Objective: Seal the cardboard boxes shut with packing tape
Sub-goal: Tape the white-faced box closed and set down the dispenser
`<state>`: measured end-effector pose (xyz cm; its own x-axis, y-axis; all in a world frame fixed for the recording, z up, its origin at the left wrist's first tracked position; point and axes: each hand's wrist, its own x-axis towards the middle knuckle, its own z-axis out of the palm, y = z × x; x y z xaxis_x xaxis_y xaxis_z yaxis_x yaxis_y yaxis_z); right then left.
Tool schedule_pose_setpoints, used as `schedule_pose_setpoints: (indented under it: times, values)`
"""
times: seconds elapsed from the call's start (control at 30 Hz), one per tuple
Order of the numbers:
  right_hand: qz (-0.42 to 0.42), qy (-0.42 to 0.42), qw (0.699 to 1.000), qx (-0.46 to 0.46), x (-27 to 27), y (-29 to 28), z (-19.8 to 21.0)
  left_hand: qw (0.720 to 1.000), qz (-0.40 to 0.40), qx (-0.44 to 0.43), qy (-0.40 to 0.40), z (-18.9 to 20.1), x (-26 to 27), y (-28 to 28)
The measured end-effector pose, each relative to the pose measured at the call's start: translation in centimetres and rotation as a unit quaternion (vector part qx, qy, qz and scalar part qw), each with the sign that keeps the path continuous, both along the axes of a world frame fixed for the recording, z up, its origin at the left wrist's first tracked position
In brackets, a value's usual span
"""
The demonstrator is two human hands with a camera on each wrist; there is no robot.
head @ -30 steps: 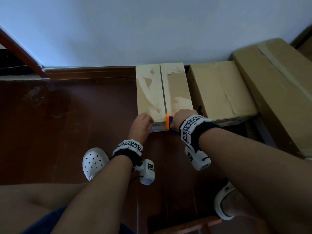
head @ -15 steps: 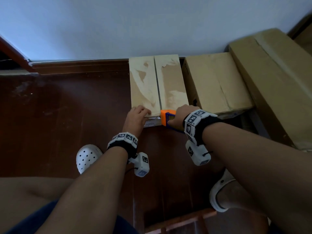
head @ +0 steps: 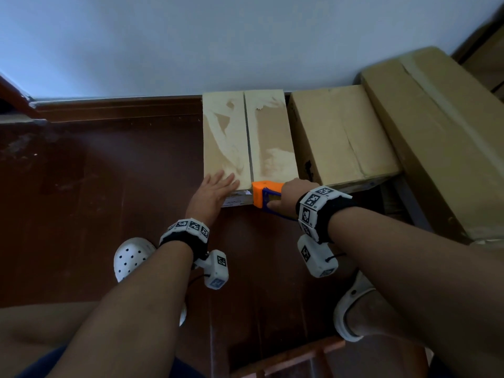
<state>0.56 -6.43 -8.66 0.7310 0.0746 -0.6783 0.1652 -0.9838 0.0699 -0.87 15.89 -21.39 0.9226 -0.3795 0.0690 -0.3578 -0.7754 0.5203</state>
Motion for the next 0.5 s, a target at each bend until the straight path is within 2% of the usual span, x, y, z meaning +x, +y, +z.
schedule_pose_setpoints:
  times: [0.1,0.2,0.33,0.5]
  values:
    - [0.023,0.001,1.000,0.005,-0.5,1.2,-0.3,1.000,-0.002,-0.003,-0.004,0.0,-0.5,2.7]
    - [0.037,-0.010,0.999,0.015,-1.0,2.7,-0.8,0.999,0.045,0.015,-0.014,0.4,-1.2,4.1]
    - [0.036,-0.024,0.999,0.023,-1.3,3.6,-1.1,0.993,0.090,0.079,0.013,1.3,-1.6,2.6]
    - [0.046,-0.032,0.998,0.011,-1.3,3.3,-1.3,0.987,0.125,0.094,0.026,1.0,-2.1,1.9]
